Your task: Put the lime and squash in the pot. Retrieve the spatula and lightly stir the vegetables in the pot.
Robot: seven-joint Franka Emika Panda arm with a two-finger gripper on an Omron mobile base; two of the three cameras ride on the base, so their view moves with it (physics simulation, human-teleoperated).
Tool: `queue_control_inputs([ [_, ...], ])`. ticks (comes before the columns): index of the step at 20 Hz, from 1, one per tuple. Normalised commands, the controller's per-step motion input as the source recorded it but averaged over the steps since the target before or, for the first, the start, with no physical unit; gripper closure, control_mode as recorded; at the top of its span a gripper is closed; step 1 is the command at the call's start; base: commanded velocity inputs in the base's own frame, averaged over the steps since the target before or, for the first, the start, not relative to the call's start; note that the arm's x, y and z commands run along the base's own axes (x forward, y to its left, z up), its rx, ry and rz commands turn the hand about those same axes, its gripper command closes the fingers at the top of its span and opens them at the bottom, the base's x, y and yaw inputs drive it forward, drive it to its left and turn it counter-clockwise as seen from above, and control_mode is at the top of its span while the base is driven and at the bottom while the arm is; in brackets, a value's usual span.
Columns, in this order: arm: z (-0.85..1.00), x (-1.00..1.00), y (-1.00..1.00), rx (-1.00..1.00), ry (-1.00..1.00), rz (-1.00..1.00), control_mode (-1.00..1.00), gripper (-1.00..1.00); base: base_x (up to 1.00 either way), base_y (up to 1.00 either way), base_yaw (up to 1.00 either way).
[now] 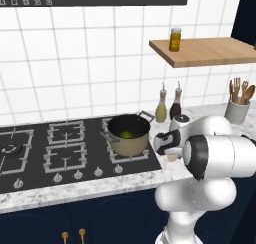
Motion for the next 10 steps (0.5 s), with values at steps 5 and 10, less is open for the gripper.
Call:
queue_control_inputs([
  [5,0.61,-0.88,-0.28,0.24,-0.33,0.00,-1.00,1.00,0.00,0.00,0.00],
  [10,1.00,-0.36,-0.04,0.17,-0.49,-0.01,-1.00,1.00,0.00,0.00,0.00],
])
